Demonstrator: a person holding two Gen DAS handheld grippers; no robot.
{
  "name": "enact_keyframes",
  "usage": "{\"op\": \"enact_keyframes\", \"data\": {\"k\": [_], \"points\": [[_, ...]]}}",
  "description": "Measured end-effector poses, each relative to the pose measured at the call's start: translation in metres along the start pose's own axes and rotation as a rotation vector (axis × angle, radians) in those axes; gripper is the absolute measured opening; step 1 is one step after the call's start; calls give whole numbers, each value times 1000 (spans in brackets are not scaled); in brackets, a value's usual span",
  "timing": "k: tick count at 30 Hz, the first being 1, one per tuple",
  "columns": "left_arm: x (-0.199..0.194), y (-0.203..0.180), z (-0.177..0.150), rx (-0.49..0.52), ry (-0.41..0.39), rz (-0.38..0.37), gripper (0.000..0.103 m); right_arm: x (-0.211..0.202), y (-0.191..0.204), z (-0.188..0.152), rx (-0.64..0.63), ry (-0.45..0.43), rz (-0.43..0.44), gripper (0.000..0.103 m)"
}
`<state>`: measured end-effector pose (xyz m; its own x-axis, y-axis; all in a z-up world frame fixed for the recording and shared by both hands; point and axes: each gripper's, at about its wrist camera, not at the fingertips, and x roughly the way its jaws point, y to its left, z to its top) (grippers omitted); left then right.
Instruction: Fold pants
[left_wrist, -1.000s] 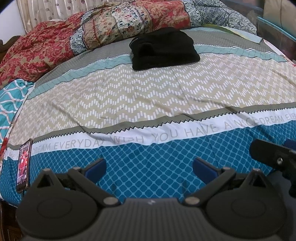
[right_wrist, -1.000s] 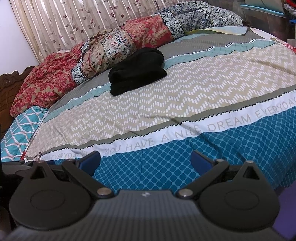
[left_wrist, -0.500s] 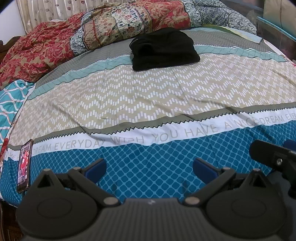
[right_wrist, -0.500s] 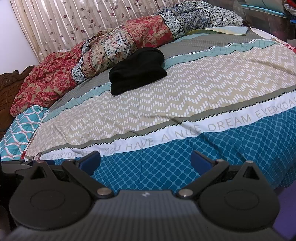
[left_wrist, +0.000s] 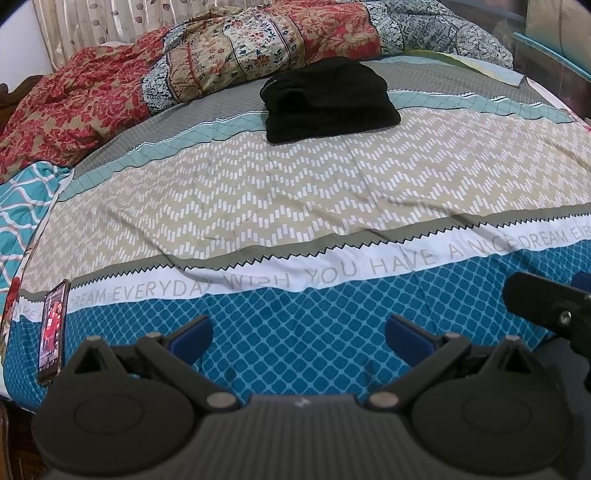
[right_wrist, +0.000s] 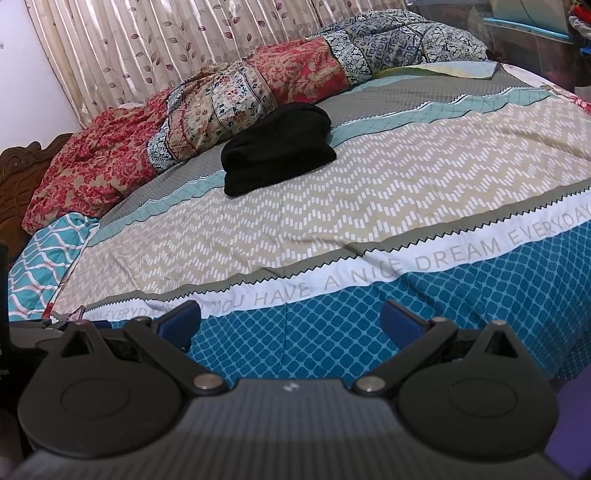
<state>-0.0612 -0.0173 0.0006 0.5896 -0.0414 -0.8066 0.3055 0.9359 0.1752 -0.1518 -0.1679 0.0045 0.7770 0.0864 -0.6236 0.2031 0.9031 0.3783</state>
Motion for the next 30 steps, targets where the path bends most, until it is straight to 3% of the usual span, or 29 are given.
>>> {"op": "enact_keyframes", "data": {"k": [30], "points": [[5,0,0,-7,19,4,103,4,-3,-2,16,11,0,103]]}}
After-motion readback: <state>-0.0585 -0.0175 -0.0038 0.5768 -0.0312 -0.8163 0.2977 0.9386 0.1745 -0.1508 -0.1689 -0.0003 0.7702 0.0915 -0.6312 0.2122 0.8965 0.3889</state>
